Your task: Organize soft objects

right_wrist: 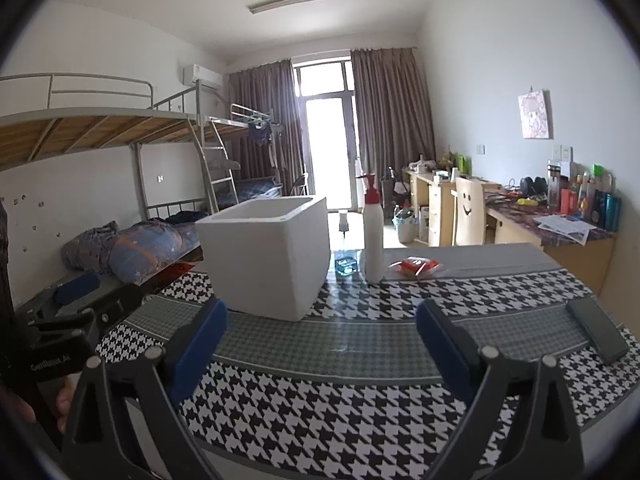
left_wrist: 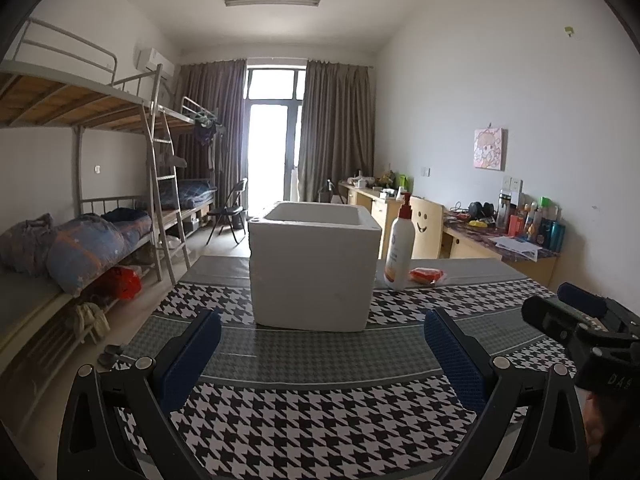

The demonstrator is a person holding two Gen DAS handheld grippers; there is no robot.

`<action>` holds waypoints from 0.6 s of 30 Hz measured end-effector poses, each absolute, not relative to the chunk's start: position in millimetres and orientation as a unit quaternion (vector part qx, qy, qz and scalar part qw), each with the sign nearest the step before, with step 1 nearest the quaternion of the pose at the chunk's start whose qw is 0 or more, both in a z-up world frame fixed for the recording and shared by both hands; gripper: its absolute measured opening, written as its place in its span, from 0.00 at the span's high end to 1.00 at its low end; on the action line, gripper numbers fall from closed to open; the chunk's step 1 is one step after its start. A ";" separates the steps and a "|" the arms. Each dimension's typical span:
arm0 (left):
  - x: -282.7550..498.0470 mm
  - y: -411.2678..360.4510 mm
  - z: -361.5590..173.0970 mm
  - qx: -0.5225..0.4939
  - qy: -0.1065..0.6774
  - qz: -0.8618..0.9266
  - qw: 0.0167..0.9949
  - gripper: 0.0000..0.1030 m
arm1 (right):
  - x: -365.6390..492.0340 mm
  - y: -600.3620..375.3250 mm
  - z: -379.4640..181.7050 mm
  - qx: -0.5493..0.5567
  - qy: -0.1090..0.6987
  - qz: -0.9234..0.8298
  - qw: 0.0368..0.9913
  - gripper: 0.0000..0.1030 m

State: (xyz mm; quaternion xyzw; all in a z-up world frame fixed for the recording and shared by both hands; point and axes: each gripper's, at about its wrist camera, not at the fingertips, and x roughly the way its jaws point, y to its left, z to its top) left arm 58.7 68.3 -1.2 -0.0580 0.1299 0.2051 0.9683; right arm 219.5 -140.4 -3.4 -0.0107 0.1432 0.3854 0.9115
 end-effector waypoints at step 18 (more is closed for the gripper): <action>37.2 42.6 -7.3 -0.047 0.113 0.201 0.972 0.01 | 191.5 -157.8 -13.6 -0.008 0.120 0.385 0.915 0.04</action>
